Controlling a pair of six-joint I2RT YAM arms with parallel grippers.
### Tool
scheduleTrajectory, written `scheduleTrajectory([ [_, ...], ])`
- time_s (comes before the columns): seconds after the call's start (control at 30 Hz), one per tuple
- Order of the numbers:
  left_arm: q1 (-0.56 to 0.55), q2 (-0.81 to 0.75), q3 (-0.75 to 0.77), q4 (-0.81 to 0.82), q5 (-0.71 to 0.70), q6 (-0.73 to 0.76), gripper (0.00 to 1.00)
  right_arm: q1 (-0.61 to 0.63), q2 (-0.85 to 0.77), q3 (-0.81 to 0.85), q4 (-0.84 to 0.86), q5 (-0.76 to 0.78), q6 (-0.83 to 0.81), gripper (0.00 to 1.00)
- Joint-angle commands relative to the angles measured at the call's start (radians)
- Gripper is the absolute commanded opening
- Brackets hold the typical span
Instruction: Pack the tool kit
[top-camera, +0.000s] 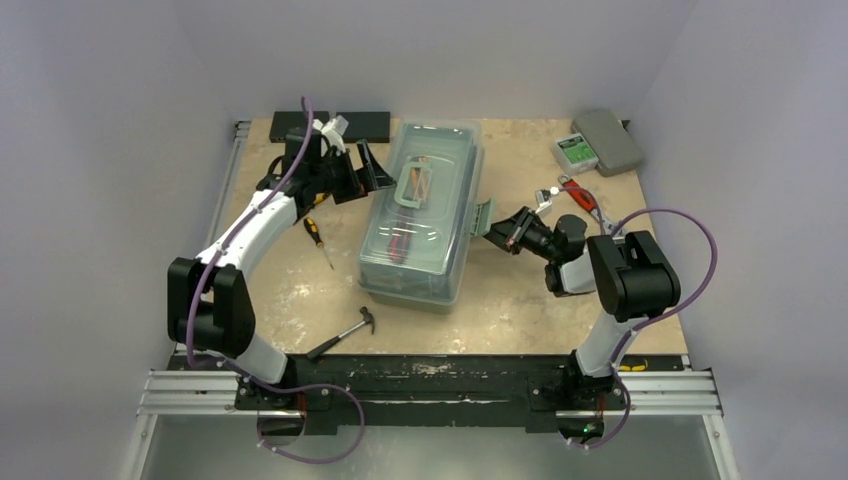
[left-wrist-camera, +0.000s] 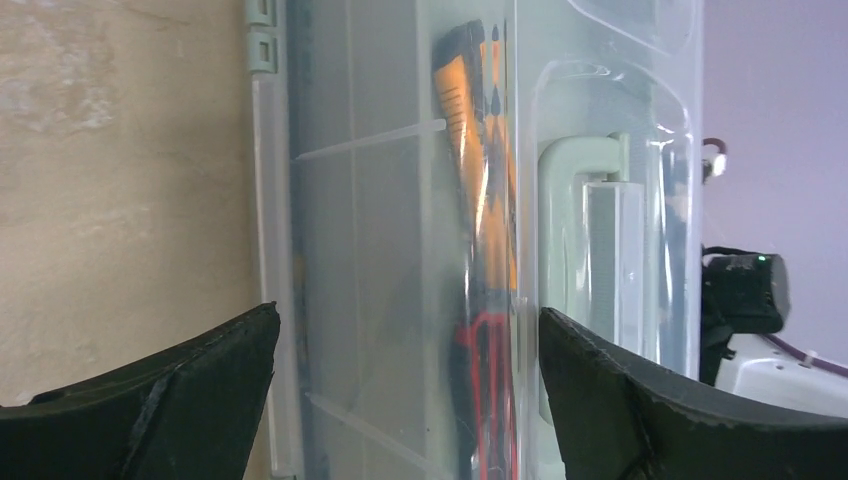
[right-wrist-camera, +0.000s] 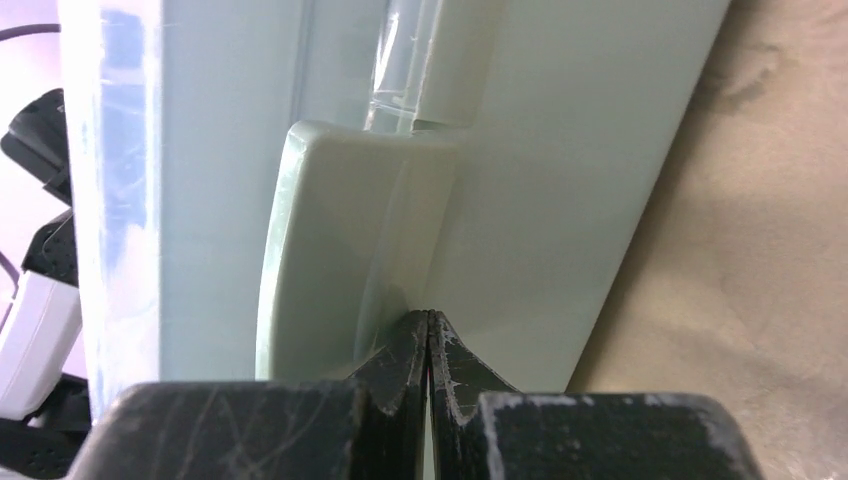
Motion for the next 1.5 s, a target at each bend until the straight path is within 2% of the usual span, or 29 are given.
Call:
scheduleTrajectory([
  [0.0,-0.007,0.037,-0.032,0.079,0.112,-0.027,0.94,0.019,-0.040,0.027,0.016,-0.004,-0.038,0.00],
  [0.2,-0.008,0.034,-0.055,0.093,0.118,-0.029,0.94,0.031,-0.047,0.083,-0.250,0.055,-0.157,0.01],
  [0.27,-0.009,0.036,-0.058,0.098,0.120,-0.028,0.94,0.038,-0.026,0.098,-0.277,0.053,-0.162,0.04],
  [0.47,-0.011,0.052,-0.062,0.109,0.140,-0.033,0.94,0.048,0.185,0.102,0.219,-0.029,0.134,0.04],
  [0.6,-0.012,0.058,-0.063,0.108,0.146,-0.029,0.94,0.050,0.275,0.116,0.380,-0.050,0.250,0.03],
  [0.73,-0.012,0.060,-0.063,0.104,0.145,-0.024,0.94,0.050,0.251,0.105,0.428,-0.068,0.271,0.03],
  [0.97,-0.014,0.059,-0.063,0.090,0.134,-0.015,0.93,0.049,0.093,0.043,0.317,-0.056,0.140,0.02],
  [1.17,-0.019,0.060,-0.060,0.075,0.117,-0.003,0.93,0.045,0.055,0.025,0.302,-0.039,0.134,0.02],
  [1.47,-0.045,0.105,-0.044,0.058,0.094,0.008,0.92,0.050,-0.072,0.080,-0.127,0.014,-0.086,0.00],
])
